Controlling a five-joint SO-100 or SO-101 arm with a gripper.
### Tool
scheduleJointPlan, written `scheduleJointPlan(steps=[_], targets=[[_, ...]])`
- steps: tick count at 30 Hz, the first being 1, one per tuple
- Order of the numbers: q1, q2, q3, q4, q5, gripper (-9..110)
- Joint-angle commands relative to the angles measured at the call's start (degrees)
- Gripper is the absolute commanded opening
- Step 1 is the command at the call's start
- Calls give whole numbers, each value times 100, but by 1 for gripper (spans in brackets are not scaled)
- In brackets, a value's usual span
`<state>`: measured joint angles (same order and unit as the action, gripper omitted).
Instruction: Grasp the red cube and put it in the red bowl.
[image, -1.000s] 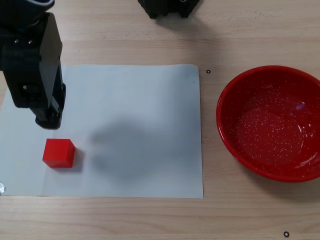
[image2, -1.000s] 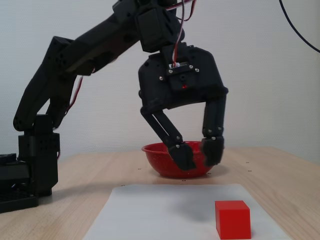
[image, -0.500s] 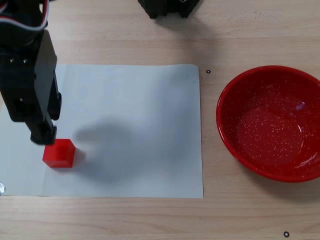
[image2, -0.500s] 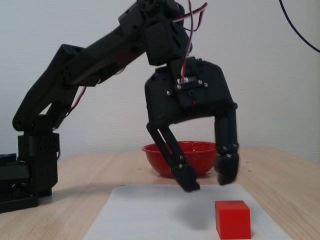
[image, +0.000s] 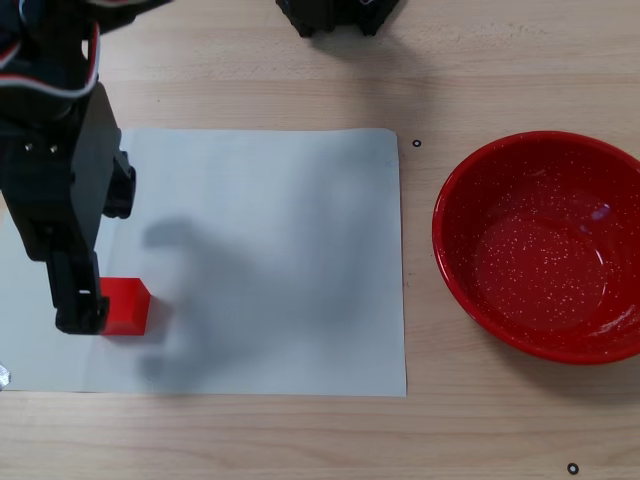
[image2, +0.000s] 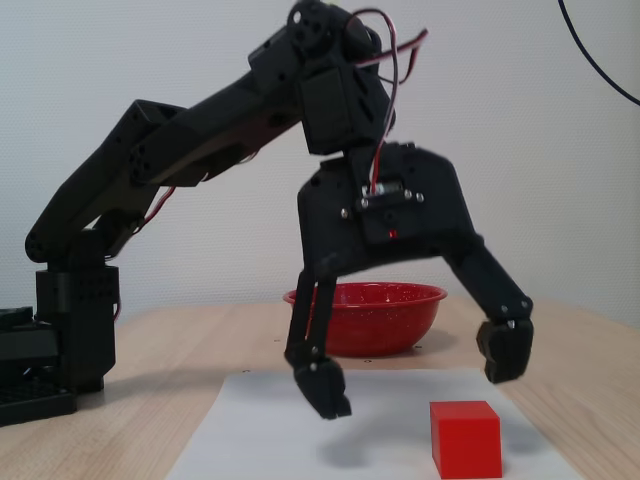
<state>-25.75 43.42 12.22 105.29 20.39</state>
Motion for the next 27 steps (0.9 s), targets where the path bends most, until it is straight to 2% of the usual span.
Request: scheduleJointPlan(steps=[1, 27], targets=[[132, 352, -686, -26, -62, 56], [193, -422, -1230, -809, 9, 54]])
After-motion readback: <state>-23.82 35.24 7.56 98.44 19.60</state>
